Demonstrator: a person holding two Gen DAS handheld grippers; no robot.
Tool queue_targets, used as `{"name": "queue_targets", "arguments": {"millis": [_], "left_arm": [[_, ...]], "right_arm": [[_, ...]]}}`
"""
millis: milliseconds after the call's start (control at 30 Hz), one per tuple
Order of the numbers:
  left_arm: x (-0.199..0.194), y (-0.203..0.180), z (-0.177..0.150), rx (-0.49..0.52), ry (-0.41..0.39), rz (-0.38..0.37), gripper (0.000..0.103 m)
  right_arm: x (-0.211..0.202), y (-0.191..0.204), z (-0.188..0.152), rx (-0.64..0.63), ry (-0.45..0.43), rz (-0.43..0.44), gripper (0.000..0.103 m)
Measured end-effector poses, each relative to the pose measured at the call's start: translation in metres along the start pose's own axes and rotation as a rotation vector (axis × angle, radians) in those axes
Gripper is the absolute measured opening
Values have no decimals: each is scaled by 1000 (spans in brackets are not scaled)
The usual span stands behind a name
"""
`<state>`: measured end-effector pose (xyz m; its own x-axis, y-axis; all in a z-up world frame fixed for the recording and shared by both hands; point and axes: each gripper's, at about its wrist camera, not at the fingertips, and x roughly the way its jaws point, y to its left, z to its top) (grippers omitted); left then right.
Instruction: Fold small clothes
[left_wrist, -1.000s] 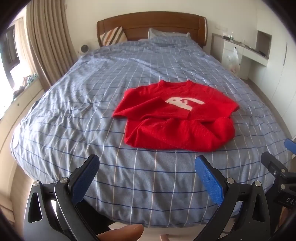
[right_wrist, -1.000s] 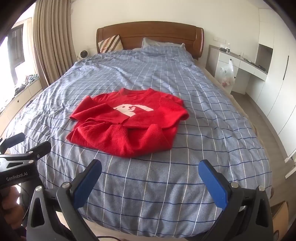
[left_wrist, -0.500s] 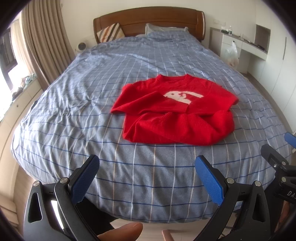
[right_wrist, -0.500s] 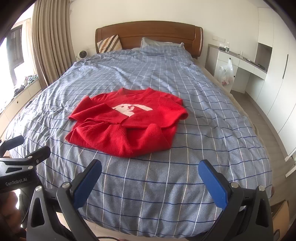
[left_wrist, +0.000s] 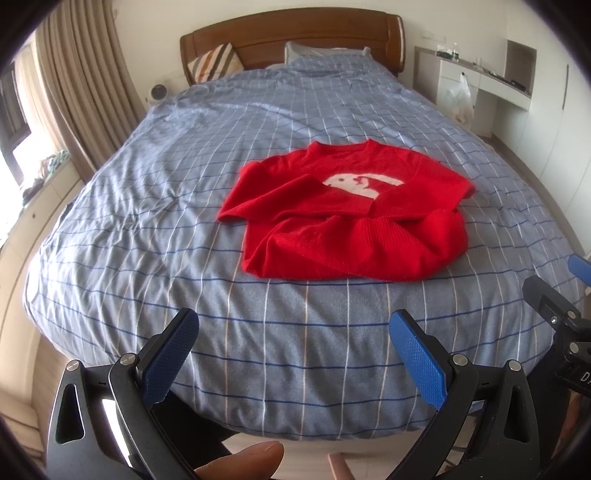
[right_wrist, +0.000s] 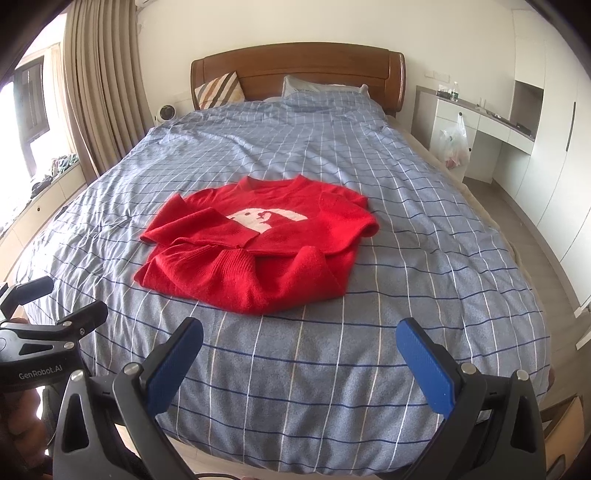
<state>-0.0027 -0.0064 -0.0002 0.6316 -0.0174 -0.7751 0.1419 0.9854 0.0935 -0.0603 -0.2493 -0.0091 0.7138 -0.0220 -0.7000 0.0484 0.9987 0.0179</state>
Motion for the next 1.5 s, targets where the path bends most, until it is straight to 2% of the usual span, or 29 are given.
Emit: {"name": "queue_targets", "arguments": {"millis": [633, 1167, 1367, 1500], "left_arm": [[4, 3, -3, -12, 15, 8, 103], [8, 7, -1, -26, 22, -12, 103], [13, 26, 2, -61, 13, 0, 103], [16, 38, 5, -73, 13, -17, 103]], "right_arm": [[2, -3, -3, -28, 30, -98, 103], [2, -3, -4, -26, 27, -94, 103], [-5, -16, 2, 23, -13, -44, 103], [-8, -19, 7, 18, -40, -45, 103]]}}
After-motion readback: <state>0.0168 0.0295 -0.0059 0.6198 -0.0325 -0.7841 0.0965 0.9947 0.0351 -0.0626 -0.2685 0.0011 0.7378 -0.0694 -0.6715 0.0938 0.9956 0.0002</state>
